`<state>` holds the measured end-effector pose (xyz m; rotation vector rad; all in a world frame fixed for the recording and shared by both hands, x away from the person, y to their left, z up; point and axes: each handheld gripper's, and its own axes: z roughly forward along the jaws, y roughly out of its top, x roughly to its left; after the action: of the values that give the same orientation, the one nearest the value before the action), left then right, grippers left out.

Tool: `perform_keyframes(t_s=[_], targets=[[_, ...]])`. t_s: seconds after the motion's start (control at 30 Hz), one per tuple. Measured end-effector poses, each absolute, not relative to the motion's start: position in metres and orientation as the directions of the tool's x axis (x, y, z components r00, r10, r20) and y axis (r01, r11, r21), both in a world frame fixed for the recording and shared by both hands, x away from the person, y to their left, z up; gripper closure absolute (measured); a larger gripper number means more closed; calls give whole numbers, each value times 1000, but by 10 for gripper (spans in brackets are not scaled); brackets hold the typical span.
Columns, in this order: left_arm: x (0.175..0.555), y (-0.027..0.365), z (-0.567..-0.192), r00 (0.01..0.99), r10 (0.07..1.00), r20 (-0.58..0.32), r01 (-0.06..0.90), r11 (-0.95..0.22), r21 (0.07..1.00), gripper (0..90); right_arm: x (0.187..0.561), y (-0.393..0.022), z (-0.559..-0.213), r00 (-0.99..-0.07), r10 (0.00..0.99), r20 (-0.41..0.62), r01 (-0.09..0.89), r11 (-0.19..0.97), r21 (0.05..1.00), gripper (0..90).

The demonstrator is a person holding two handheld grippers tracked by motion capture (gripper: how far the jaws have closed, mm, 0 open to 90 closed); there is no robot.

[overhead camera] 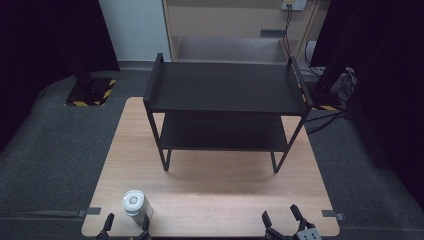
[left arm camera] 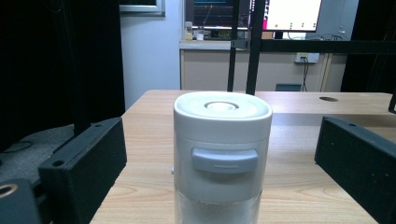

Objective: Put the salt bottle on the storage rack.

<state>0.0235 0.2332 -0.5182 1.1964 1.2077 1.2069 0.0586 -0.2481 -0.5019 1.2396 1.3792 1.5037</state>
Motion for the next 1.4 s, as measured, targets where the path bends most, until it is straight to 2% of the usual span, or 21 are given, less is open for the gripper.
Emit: perform_keyframes(t_s=[0.4, 0.87, 1.1, 1.23, 1.4], targets=[[30, 233, -522, 7, 1000, -13, -1, 13, 1000, 9, 54, -248, -503, -259, 950, 172, 90, -154, 984, 34], [63, 238, -532, 19, 1000, 4, 34, -4, 999, 34, 58, -248, -505, -243, 953, 179, 106, -158, 982, 34], [65, 240, -531, 44, 999, -1, 29, -1, 1000, 130, 59, -248, -505, -239, 954, 180, 112, -157, 981, 34], [65, 244, -533, 48, 999, -23, 22, 22, 1000, 290, 61, -247, -505, -241, 953, 181, 115, -157, 981, 34], [64, 245, -532, 46, 999, -19, 24, 18, 1000, 303, 61, -246, -504, -244, 953, 178, 115, -154, 981, 35]])
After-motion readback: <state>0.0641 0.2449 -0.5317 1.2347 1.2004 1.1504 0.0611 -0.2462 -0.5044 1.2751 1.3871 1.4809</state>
